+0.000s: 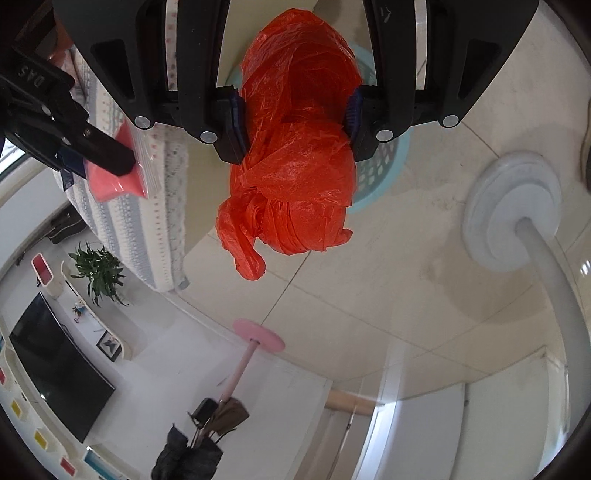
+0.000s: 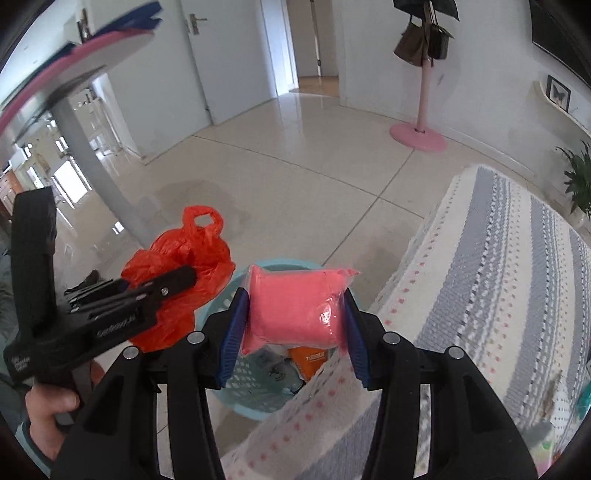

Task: Collect trash
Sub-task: 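Carry bag and pink packet over the basket and release both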

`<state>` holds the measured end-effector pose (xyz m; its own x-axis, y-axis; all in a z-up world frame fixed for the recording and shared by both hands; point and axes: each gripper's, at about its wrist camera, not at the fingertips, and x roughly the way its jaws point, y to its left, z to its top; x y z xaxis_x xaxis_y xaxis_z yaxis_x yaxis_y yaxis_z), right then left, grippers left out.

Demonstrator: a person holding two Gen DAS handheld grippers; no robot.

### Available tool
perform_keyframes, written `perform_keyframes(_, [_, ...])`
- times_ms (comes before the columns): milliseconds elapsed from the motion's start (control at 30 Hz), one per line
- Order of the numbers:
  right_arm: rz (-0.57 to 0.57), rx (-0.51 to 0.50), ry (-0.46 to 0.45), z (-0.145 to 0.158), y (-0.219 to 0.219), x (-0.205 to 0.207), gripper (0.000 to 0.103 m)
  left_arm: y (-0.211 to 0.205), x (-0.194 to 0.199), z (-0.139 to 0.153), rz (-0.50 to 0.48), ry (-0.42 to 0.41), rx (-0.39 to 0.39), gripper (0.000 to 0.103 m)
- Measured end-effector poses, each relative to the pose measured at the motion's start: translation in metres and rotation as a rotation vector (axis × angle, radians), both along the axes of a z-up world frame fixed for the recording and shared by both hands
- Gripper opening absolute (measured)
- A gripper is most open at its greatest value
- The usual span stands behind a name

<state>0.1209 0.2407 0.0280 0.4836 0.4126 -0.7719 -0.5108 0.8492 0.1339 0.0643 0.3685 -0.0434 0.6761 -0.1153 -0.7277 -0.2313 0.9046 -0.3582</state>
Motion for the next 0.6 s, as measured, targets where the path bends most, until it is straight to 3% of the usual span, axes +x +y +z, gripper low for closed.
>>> perform_keyframes(100, [-0.019, -0.007, 0.025, -0.009, 0.006, 0.011, 0.048, 0.002, 0.007, -0.011, -0.002, 0.010, 0.005, 0.043])
perform_keyframes(167, [-0.027, -0.019, 0.035, -0.013, 0.010, 0.016, 0.048, 0.003, 0.007, -0.016, 0.013, 0.023, 0.041, 0.057])
perform_keyframes(233, [-0.037, -0.015, 0.036, -0.013, 0.009, 0.019, 0.053, 0.000, 0.010, -0.017, 0.019, 0.024, 0.071, 0.063])
perform_keyframes(600, [-0.047, 0.051, 0.011, 0.000, -0.013, 0.009, 0.053, -0.009, -0.002, 0.004, -0.017, -0.039, 0.063, 0.069])
